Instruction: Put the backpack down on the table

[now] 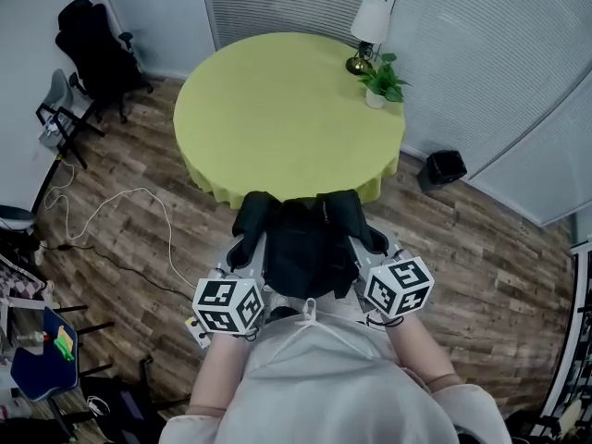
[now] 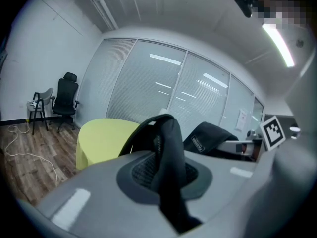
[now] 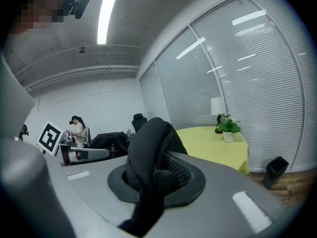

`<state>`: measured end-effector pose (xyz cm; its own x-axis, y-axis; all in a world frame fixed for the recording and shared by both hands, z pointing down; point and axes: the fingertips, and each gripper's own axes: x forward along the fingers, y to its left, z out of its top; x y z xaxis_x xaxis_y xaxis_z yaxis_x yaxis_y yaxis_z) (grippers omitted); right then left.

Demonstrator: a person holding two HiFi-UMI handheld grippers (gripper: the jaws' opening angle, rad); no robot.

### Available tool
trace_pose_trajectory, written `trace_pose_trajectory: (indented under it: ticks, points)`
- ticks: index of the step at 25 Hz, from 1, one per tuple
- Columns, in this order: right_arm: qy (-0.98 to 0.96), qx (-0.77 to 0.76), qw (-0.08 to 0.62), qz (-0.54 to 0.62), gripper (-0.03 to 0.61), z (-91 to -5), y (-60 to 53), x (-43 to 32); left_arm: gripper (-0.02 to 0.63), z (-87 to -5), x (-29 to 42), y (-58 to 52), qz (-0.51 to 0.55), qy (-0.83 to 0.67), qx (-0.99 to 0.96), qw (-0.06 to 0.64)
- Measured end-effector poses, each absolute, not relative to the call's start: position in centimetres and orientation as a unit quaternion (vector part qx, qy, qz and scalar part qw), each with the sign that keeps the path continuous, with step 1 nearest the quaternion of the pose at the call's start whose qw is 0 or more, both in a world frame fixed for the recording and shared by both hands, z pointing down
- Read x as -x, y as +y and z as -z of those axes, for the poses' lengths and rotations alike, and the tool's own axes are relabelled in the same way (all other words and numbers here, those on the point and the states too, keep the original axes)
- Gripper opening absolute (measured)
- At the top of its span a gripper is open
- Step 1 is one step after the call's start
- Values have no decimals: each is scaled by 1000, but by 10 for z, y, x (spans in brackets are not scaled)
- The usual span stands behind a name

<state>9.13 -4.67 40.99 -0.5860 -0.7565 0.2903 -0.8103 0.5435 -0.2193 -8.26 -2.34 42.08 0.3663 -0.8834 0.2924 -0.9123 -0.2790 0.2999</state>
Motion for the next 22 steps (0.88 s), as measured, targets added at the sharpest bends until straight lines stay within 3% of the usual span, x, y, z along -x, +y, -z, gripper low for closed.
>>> trace_pose_trajectory:
  ticks: [11,22]
  points:
    - [-884,-429,81,-169,51,-403,-153,-6,38,-410,169,-117,-14,-579,-786,217]
    - [-905,-383,81,-166,51,-408,-298,16,38,-408,185,-252,-13,-605,-766,216]
